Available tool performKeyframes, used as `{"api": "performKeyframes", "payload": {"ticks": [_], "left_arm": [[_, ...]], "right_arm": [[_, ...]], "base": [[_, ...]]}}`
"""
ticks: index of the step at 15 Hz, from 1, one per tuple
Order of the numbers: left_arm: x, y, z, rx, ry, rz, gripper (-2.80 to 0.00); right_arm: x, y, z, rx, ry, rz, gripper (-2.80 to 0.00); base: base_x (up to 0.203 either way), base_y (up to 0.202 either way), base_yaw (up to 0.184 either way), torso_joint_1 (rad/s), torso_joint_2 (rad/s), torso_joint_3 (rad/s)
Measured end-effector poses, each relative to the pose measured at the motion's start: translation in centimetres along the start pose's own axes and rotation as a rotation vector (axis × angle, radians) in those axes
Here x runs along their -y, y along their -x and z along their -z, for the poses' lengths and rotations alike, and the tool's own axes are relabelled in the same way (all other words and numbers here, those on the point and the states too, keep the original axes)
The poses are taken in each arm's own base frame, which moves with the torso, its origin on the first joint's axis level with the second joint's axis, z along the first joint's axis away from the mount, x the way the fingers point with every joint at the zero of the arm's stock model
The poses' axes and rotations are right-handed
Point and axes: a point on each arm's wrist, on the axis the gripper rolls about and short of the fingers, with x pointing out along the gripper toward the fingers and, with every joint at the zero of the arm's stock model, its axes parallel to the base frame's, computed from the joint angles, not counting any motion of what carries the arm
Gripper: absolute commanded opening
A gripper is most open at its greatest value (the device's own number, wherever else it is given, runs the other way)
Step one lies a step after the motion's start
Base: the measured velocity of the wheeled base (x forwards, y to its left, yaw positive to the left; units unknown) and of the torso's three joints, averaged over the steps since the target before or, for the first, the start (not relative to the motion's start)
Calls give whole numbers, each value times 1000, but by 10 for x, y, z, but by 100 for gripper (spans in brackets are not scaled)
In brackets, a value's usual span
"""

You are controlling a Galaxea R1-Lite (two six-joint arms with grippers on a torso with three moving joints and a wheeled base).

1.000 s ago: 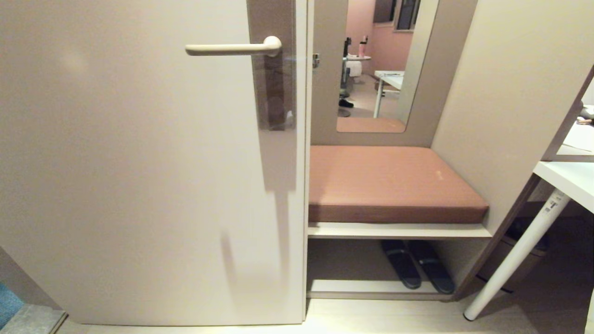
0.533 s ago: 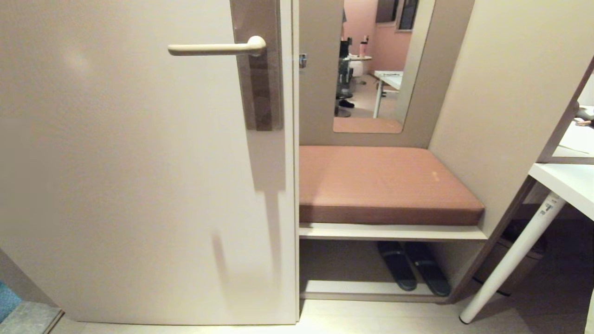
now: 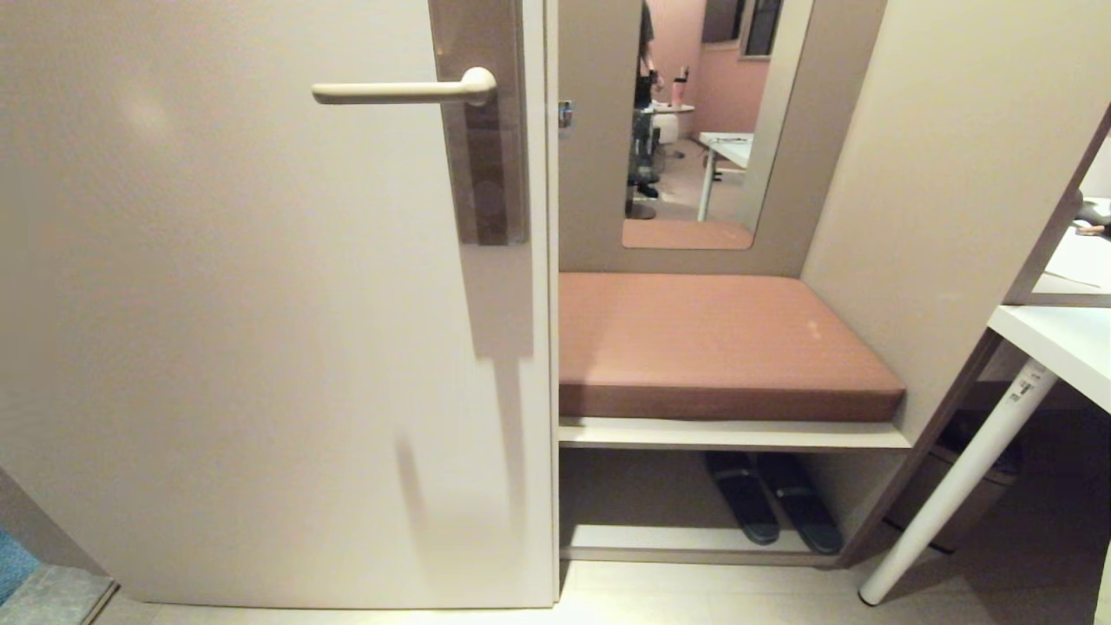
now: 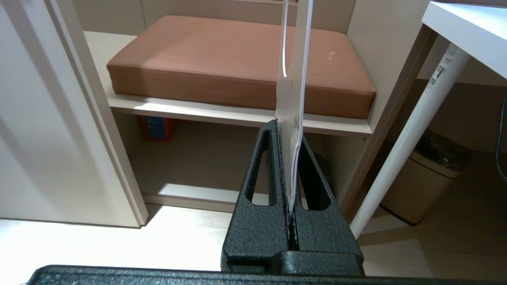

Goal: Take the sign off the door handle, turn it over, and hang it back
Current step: Hand it to the other hand

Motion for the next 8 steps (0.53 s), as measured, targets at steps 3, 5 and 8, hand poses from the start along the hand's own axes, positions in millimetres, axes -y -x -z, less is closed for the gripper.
{"api": "performKeyframes", "payload": {"ticks": [3, 5, 8], "left_arm": [[0, 0, 0, 0, 0, 0, -280], [0, 0, 0, 0, 0, 0, -280], [0, 0, 0, 0, 0, 0, -280]], "right_arm": [[0, 0, 0, 0, 0, 0, -280], [0, 0, 0, 0, 0, 0, -280], [0, 0, 0, 0, 0, 0, -280]], "base": [[0, 0, 0, 0, 0, 0], [0, 0, 0, 0, 0, 0], [0, 0, 0, 0, 0, 0]]}}
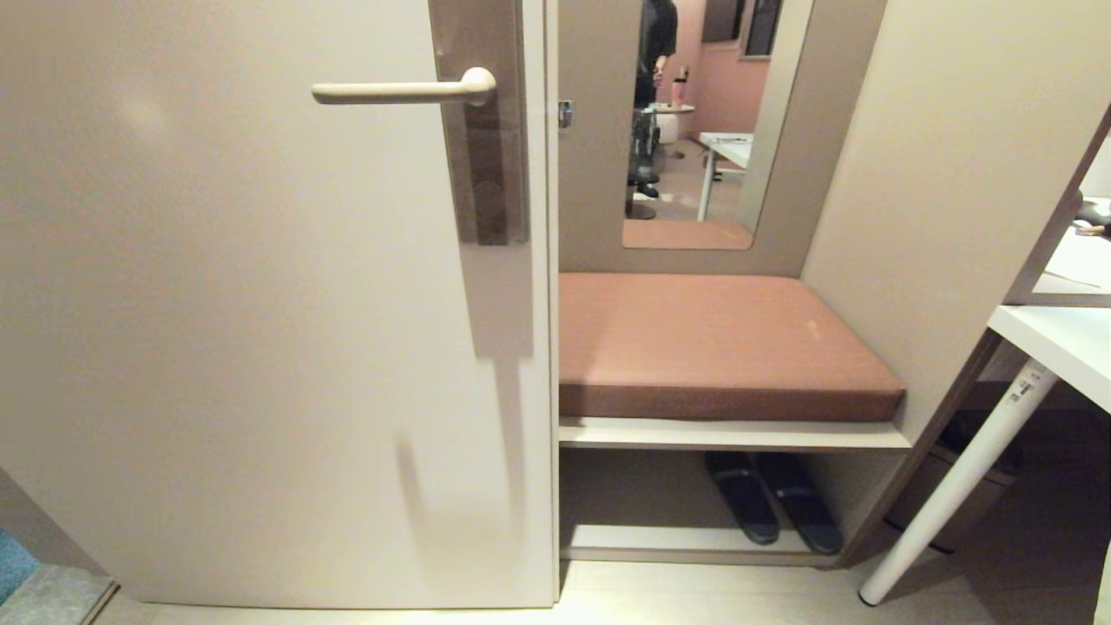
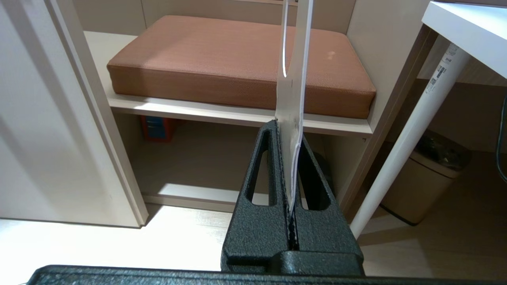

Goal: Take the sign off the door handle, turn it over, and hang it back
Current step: Hand it to the other hand

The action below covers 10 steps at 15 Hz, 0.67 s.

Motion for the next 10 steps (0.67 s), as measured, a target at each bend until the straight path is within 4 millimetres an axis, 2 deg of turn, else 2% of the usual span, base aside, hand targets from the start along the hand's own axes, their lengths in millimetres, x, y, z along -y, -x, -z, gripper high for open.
{"api": "performKeyframes", "payload": {"ticks": [10], "left_arm": [[0, 0, 0, 0, 0, 0, -280]], "right_arm": [[0, 0, 0, -1, -21, 7, -280]], "base": [[0, 0, 0, 0, 0, 0]]}}
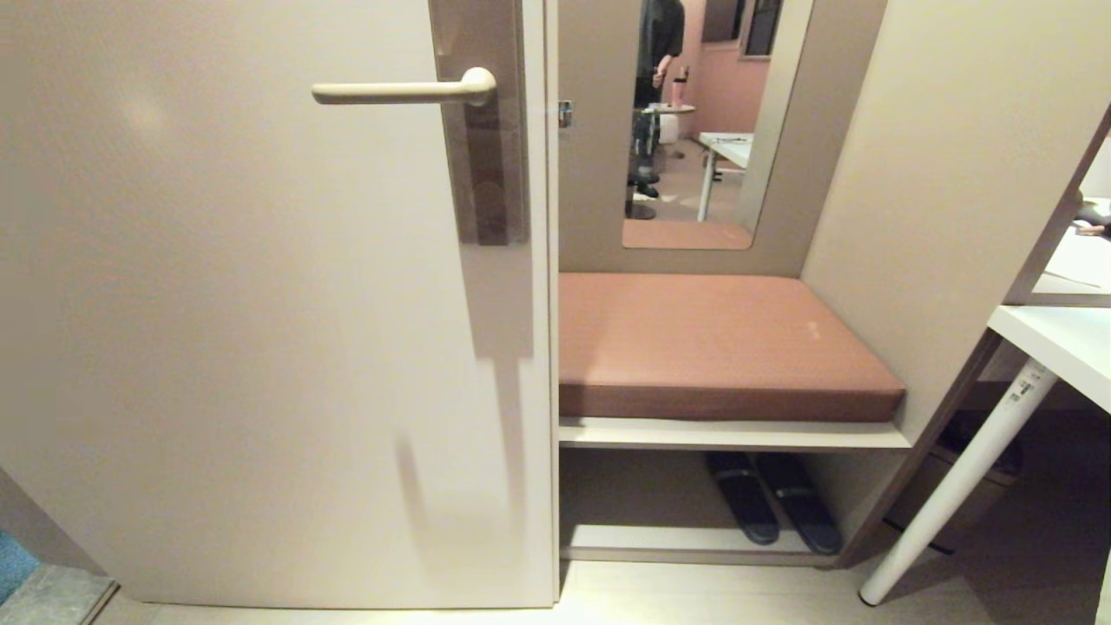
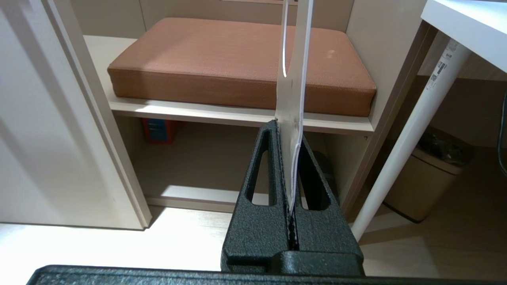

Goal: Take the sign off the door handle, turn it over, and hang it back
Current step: Hand it to the other hand

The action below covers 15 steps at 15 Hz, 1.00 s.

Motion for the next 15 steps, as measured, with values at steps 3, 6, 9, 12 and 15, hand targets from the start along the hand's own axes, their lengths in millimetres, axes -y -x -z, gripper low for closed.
{"api": "performKeyframes", "payload": {"ticks": [3, 6, 9, 12, 15], "left_arm": [[0, 0, 0, 0, 0, 0, -280], [0, 0, 0, 0, 0, -1, -280], [0, 0, 0, 0, 0, -1, -280], [0, 0, 0, 0, -4, 1, -280], [0, 0, 0, 0, -3, 1, -280]], "right_arm": [[0, 1, -3, 6, 5, 0, -280], [0, 8, -17, -3, 7, -4, -280], [0, 17, -33, -12, 25, -2, -280], [0, 17, -62, -2, 80, 0, -280], [0, 10, -100, -2, 122, -2, -280]], "base": [[0, 0, 0, 0, 0, 0], [0, 0, 0, 0, 0, 0], [0, 0, 0, 0, 0, 0], [0, 0, 0, 0, 0, 0], [0, 0, 0, 0, 0, 0]]}}
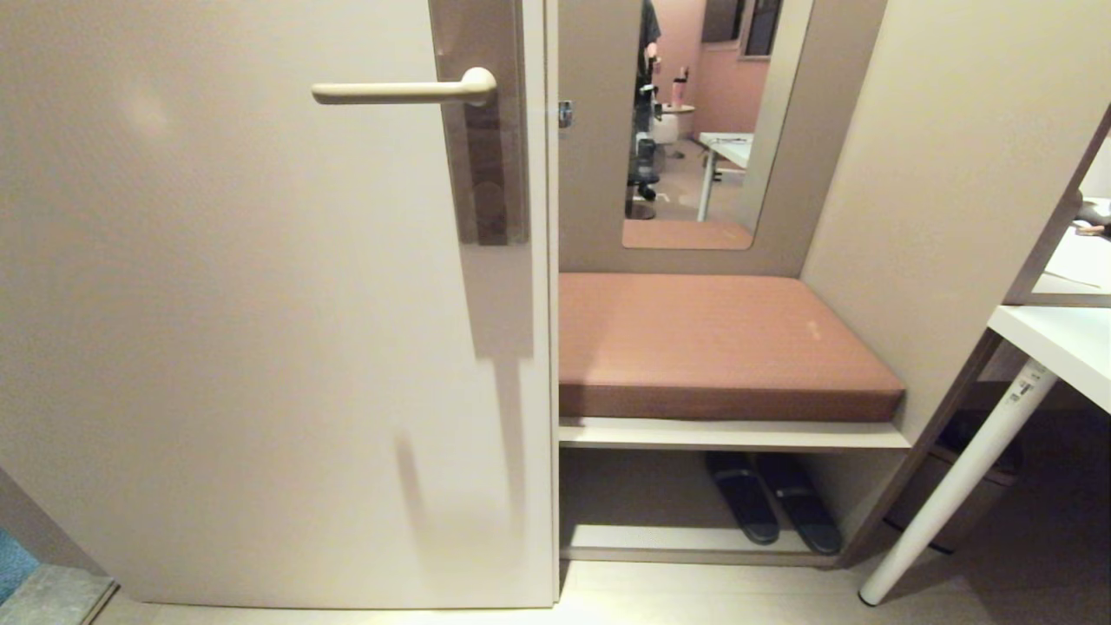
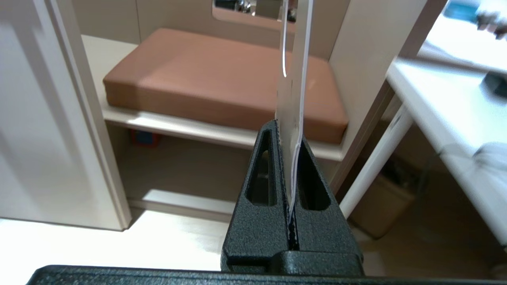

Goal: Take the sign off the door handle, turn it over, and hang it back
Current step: Hand it to the other hand

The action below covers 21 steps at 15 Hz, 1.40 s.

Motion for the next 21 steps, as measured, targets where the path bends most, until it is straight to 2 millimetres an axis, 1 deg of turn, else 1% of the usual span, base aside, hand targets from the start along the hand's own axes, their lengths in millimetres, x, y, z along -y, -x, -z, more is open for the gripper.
{"api": "performKeyframes", "payload": {"ticks": [2, 4, 6, 9, 10, 15, 17, 19, 21], "left_arm": [[0, 0, 0, 1, -4, 0, -280], [0, 0, 0, 1, -10, 1, -280], [0, 0, 0, 1, -55, 11, -280], [1, 1, -2, 9, -209, 59, -280], [2, 2, -5, 17, -235, 65, -280], [3, 11, -28, 22, -240, 83, -280], [4, 11, -42, 27, -239, 100, -280], [5, 7, -59, 15, -227, 129, -280], [7, -1, -83, 12, -193, 198, -280]], "right_arm": [[3, -7, -21, -7, 8, -3, -280], [4, -13, -31, -18, 10, -6, -280], [4, -18, -34, -38, 7, -7, -280], [4, -25, -32, -75, 0, -18, -280], [4, -28, -32, -85, -3, -20, -280], [5, -53, -46, -52, -14, -49, -280], [5, -65, -52, -50, -16, -66, -280], [5, -78, -57, -35, -18, -95, -280], [4, -92, -64, -12, -18, -137, -280]], "base": [[0, 0, 0, 0, 0, 0], [0, 0, 0, 0, 0, 0], [0, 0, 0, 0, 0, 0], [0, 0, 0, 0, 0, 0], [0, 0, 0, 0, 0, 0], [0, 0, 0, 0, 0, 0], [0, 0, 0, 0, 0, 0], [0, 0, 0, 0, 0, 0], [0, 0, 0, 0, 0, 0]]}}
